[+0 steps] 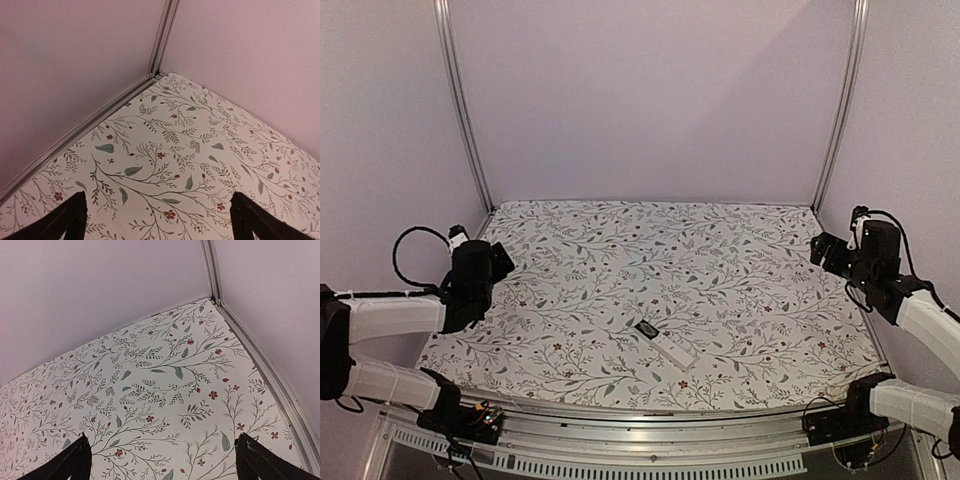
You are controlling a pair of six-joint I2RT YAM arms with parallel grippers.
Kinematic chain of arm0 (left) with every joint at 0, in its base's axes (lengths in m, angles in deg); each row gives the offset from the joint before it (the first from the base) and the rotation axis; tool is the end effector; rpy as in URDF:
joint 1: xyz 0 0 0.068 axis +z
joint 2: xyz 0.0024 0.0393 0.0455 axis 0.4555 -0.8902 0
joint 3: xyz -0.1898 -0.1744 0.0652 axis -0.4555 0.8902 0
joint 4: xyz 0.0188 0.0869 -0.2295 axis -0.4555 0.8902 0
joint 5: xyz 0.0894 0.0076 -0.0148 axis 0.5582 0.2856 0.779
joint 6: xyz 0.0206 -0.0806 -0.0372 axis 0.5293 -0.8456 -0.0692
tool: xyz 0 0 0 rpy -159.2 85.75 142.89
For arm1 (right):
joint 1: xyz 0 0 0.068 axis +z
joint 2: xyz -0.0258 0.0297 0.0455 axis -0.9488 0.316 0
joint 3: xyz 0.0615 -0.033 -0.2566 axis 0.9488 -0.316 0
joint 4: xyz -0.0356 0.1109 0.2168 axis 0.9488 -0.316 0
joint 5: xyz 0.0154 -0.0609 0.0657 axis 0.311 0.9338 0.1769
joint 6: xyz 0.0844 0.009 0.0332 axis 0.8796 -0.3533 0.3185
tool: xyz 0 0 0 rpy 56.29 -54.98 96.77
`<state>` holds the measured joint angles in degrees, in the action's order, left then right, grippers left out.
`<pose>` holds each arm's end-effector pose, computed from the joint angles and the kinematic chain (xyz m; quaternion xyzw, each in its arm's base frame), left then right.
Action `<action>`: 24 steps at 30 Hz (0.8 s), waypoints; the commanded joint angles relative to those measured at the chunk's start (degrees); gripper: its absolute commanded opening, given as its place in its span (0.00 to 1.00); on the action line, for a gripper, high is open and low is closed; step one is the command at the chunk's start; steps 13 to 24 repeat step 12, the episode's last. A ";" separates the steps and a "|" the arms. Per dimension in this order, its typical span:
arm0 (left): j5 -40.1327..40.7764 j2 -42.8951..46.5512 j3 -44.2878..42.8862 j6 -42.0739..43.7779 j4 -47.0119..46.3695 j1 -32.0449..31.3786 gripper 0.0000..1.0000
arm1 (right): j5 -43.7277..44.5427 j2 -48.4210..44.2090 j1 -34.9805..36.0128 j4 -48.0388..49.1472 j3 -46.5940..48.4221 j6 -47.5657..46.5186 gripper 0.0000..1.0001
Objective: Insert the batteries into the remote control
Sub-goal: Reset both arms
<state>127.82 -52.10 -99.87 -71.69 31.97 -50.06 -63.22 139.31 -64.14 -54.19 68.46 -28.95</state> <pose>0.2511 -0.0447 0.1852 -0.2842 0.7480 0.0289 0.5990 0.2373 0.0198 0.2330 0.1292 0.8315 0.0713 0.5355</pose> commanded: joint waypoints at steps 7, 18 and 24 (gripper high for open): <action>-10.31 -2.77 2.07 2.02 -8.72 9.86 0.99 | 11.31 -5.24 -0.14 5.44 -8.07 7.30 0.99; -12.02 0.97 2.49 5.92 -8.69 9.77 0.98 | 12.44 -5.11 -0.11 5.43 -9.61 7.55 0.99; -12.02 0.97 2.49 5.92 -8.69 9.77 0.98 | 12.44 -5.11 -0.11 5.43 -9.61 7.55 0.99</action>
